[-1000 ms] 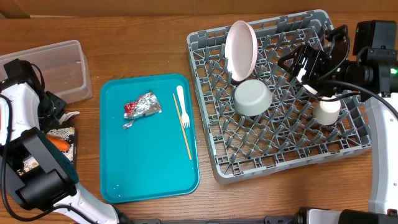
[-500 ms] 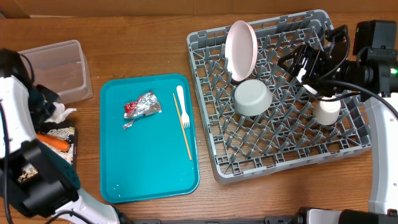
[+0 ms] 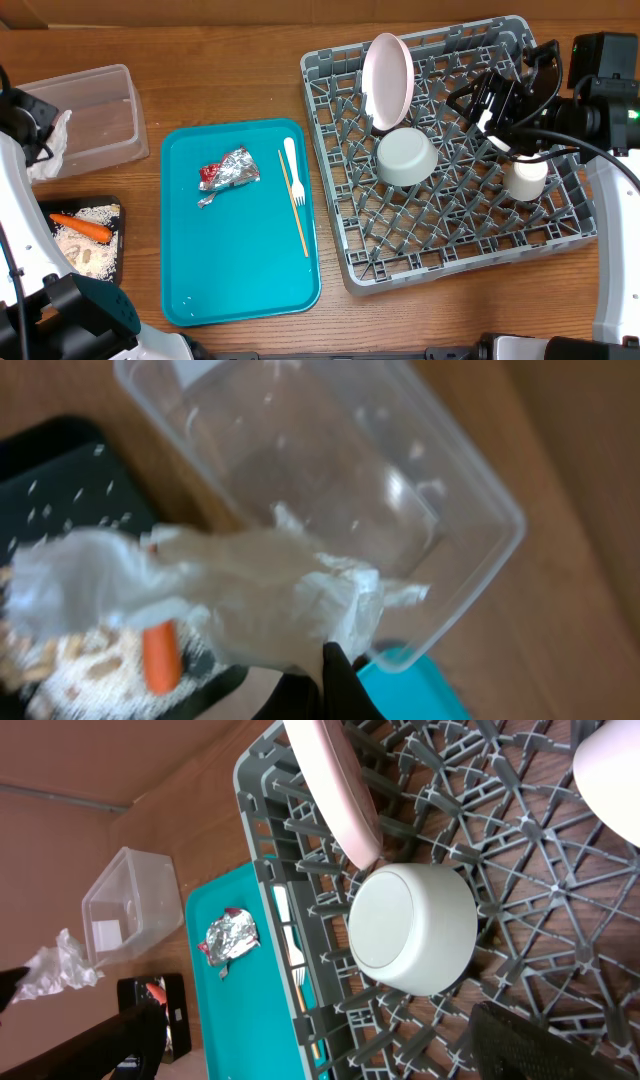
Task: Sort waste into correct bins and load items into the dishwasher rack
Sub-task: 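Lower the tissue into the clear container and open the left gripper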
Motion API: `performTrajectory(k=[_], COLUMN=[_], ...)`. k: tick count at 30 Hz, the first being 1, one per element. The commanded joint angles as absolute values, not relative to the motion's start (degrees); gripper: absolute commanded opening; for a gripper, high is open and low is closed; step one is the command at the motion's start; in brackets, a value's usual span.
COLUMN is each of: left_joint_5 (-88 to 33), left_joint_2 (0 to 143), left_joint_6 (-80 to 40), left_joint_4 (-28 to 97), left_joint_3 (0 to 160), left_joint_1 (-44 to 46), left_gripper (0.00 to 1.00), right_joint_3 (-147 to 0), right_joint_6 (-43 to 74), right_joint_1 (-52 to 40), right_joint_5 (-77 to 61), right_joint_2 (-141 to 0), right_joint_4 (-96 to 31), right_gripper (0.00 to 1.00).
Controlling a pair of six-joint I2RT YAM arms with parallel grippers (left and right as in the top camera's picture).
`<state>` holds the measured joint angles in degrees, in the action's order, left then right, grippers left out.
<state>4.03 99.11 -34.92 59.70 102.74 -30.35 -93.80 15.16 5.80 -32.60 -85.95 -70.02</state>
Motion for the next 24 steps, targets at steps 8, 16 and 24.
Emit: performTrajectory(k=[8, 16, 24], left_joint_5=[11.35, 12.03, -1.23], left_joint_2=[108.14, 110.76, 109.03], left_joint_6=[-33.65, -28.21, -28.29], left_joint_4=[47.55, 43.53, 54.87], left_joint_3=[103.9, 105.56, 114.87], left_joint_1=[-30.37, -30.79, -30.17], left_gripper=[0.08, 0.47, 0.97], right_joint_3=[-94.08, -94.08, -94.08], right_joint_6=[14.74, 14.76, 14.76], right_joint_1=[5.69, 5.69, 5.69], right_joint_5=[-32.38, -32.38, -32.38], right_joint_2=[-85.76, -85.76, -85.76], right_joint_4=[-69.76, -69.76, -69.76], right_gripper=[1.0, 1.0, 1.0])
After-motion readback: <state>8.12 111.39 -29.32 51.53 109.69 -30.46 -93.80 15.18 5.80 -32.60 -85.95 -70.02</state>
